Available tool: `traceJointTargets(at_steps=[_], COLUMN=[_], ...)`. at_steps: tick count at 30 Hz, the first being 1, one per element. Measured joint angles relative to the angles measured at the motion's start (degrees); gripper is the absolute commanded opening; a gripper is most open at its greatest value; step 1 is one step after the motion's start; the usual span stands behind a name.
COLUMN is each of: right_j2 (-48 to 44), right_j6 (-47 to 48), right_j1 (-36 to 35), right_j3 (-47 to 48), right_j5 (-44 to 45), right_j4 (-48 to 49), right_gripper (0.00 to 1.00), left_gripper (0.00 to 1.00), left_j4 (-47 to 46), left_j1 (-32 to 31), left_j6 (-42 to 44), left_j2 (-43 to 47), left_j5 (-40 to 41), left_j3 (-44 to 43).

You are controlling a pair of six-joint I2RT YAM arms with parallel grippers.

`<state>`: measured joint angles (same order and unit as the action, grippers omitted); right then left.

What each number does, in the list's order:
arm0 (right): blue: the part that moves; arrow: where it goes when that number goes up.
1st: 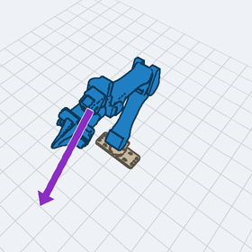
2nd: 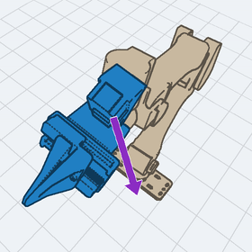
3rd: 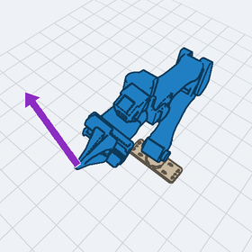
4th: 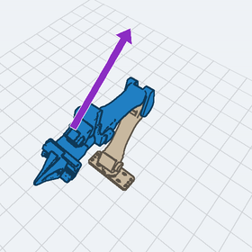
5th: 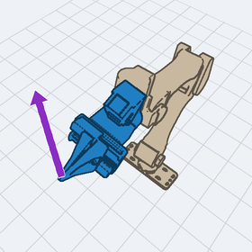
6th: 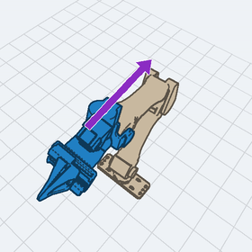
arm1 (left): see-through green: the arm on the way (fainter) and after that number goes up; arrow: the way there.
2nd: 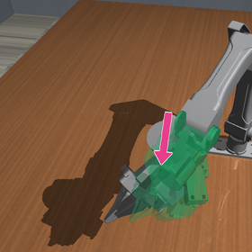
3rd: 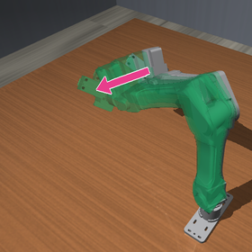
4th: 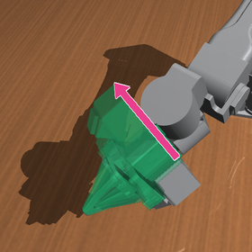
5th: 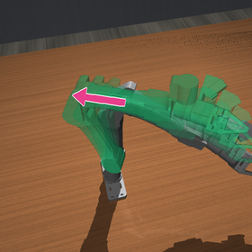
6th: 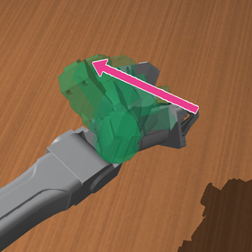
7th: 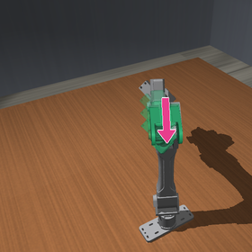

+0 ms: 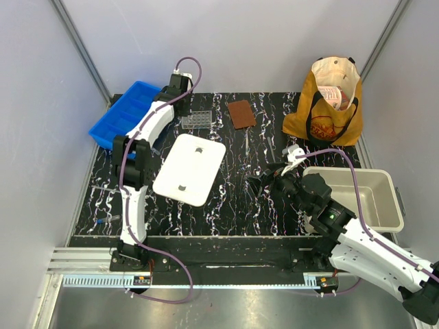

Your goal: Organize the chemistry lab equipment

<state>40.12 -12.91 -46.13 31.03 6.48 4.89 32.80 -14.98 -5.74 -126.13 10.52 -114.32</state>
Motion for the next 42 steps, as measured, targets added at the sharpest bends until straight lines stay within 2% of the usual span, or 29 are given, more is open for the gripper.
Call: traceJointTargets(at_steps=[17, 24, 28, 34, 42], right_j2=[0.02, 0.04, 0.04, 0.04, 0.04], right_j6=[0.0, 0.0, 0.0, -0.04, -0.87], right_j1=[0.0, 0.0, 0.0, 0.0, 0.0], right_j3=[-0.35, -0.63, -0.74, -0.74, -0.74], right_j5=[0.0, 0.0, 0.02, 0.02, 0.0], right_j4=[0.04, 0.44, 0.46, 0.46, 0.46], right_gripper=[1.0, 1.0, 1.0, 1.0, 1.0], left_gripper=[0.09, 0.17, 0.3, 0.43, 0.45], left_j4=[2.23, 2.21, 2.1, 2.27, 2.25], left_j1=[0.0, 0.0, 0.04, 0.11, 0.11], left_j6=[1.4, 1.44, 1.4, 1.16, 0.7], left_j2=[-3.93, -5.31, -5.68, -5.84, -5.81], left_j5=[-0.44, -0.44, -0.46, -0.79, -0.94], left_j3=[-3.5, -4.94, -5.33, -5.33, -5.35])
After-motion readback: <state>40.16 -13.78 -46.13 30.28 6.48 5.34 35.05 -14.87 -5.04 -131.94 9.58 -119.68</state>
